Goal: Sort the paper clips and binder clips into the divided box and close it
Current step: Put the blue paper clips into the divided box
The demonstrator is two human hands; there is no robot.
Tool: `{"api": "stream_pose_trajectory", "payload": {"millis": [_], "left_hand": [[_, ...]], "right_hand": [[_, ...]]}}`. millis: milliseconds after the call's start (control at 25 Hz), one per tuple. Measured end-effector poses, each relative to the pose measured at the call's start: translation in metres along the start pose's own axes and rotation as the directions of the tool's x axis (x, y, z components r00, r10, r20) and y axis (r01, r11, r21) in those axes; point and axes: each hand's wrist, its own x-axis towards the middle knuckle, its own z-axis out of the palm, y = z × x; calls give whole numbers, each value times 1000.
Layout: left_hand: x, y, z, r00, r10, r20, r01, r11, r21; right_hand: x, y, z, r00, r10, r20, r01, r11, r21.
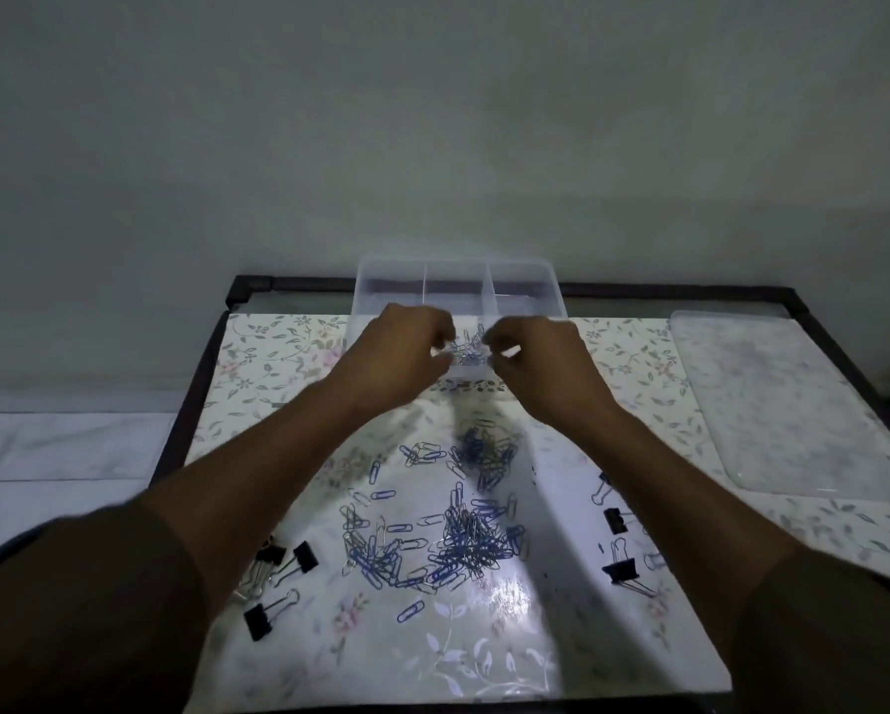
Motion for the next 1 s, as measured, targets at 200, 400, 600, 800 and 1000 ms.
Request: {"api": "stream_pose_trajectory", "payload": {"millis": [200, 400, 600, 800, 1000], "left_hand": [[-69, -17, 26, 940, -223, 258, 147, 948, 282], [-78, -24, 62, 921, -229, 315, 133, 945, 299], [-62, -11, 89, 952, -37, 303, -8, 989, 145], [-67, 1, 103, 989, -68, 135, 72, 997, -25], [-77, 6, 95, 970, -229, 79, 243, 908, -342]], "right_hand": [[-62, 26, 18, 930, 220, 293, -185, 972, -144], [-72, 29, 37, 910, 229, 345, -140, 954, -264], [-61, 15, 59, 924, 127, 361, -35, 967, -252], [-66, 8, 68, 946, 185, 267, -168, 982, -85], [-76, 10, 58, 928, 300, 218, -343, 920, 191]]}}
